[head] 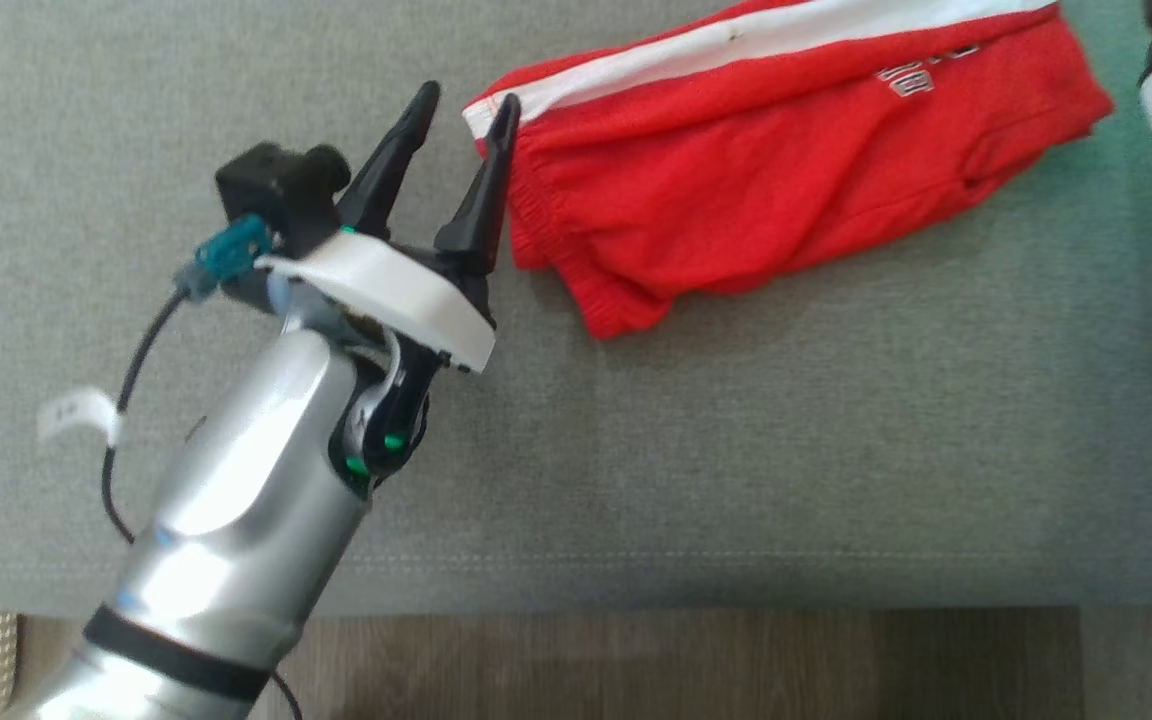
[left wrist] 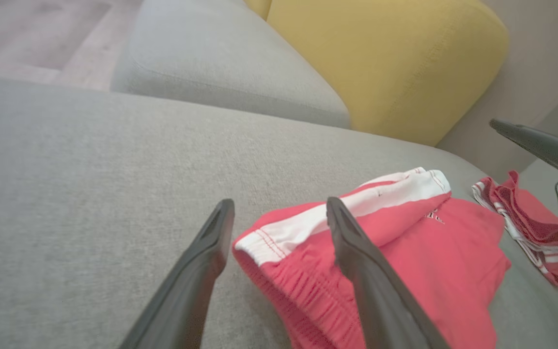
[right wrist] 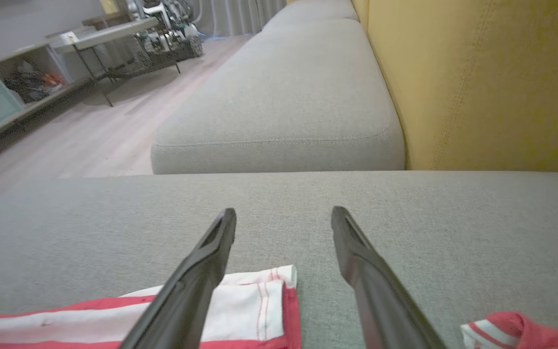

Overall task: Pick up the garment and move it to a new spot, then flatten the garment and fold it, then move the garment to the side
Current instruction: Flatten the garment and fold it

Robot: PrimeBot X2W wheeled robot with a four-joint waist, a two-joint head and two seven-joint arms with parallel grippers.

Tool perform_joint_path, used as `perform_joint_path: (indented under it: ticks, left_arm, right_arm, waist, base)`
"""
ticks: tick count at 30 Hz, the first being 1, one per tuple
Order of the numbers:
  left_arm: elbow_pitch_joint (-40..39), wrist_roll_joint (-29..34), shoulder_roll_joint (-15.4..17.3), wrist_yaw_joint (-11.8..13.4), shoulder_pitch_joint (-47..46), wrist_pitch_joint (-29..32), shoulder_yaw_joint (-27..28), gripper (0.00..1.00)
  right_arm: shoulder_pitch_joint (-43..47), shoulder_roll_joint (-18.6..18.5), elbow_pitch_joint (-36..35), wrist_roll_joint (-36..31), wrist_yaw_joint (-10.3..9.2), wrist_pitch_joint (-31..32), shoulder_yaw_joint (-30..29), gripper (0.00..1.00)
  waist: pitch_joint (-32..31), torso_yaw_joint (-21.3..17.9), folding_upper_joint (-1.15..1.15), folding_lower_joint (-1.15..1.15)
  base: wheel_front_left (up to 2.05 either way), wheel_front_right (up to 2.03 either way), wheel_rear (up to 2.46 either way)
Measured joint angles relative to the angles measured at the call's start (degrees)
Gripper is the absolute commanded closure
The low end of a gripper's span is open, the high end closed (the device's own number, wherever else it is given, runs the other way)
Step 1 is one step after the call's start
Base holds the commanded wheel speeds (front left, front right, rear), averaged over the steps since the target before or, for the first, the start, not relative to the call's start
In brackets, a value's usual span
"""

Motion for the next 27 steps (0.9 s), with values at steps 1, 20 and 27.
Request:
perform_joint_path:
  ticks: [1,20,27]
  left_arm:
    - [-0.5,0.9,0.2,1.0,0.7,-0.6,0.0,0.00]
    - [-22.2,22.8,-0.2,15.5,34.3,-2.5,10.8,0.00]
    - [-24.3,31.3,0.0,17.3,43.8,-2.6,11.1,0.00]
  right_arm:
    - [1.4,0.1,-0.9,0.6,0.00,-0.9,0.2,0.00]
    - [39.6,16.5,-17.0,-11.3,0.00,-18.9,-7.8,0.00]
    - [49.1,18.3,-25.7,-17.3,0.00,-19.0,-11.4,0.00]
  waist:
    - [-0.7,-0.2,0.00,0.00]
    - [-17.6,-2.8,0.00,0.00]
    - [-22.9,-3.6,0.00,0.00]
  base:
    - [0.00,0.00,0.00]
    - [0.00,0.00,0.00]
    - [0.00,0.00,0.00]
